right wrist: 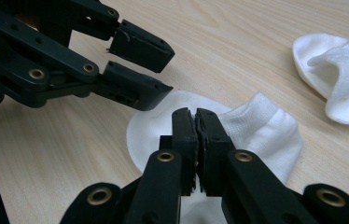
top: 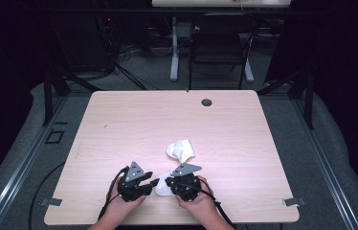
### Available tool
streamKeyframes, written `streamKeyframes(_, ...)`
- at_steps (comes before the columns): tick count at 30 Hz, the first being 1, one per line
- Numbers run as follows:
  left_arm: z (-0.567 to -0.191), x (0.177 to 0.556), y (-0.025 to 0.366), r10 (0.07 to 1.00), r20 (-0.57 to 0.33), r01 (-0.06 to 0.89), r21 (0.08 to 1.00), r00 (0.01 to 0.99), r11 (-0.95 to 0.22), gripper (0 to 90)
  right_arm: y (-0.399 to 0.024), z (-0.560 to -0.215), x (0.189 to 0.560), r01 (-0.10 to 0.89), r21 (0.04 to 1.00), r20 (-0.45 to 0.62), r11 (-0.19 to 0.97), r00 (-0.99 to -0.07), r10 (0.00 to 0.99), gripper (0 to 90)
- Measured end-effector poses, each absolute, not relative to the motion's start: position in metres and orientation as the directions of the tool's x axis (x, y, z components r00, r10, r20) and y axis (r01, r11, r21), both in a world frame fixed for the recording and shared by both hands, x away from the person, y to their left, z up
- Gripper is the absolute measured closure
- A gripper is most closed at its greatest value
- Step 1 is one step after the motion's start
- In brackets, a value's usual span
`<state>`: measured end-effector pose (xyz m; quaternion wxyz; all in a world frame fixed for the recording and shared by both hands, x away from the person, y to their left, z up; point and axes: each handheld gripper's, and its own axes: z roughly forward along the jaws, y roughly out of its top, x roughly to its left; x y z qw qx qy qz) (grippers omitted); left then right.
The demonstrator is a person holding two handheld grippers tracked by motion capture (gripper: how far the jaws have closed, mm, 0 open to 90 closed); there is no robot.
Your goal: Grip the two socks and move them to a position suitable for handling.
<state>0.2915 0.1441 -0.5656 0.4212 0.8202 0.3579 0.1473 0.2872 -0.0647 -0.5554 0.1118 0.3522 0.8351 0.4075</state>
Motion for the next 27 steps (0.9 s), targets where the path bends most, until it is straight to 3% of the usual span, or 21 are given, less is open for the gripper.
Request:
streamKeyframes(9,-0.576,0.292,0.138,0.705,-0.03,0.476,0.758,0.708,-0.445,60.1,-0.066,-0.553,0.288,0.496,0.763,0.1,0.414,-0.723,0.683,87.2)
streamKeyframes(18,-0.58,0.29,0.139,0.706,-0.025,0.495,0.73,0.708,-0.471,70.2,-0.078,-0.545,0.288,0.491,0.768,0.087,0.41,-0.715,0.694,87.2)
streamKeyframes(27,-0.581,0.29,0.138,0.698,-0.024,0.494,0.725,0.716,-0.481,86.2,-0.096,-0.536,0.288,0.497,0.78,0.096,0.381,-0.696,0.711,87.2)
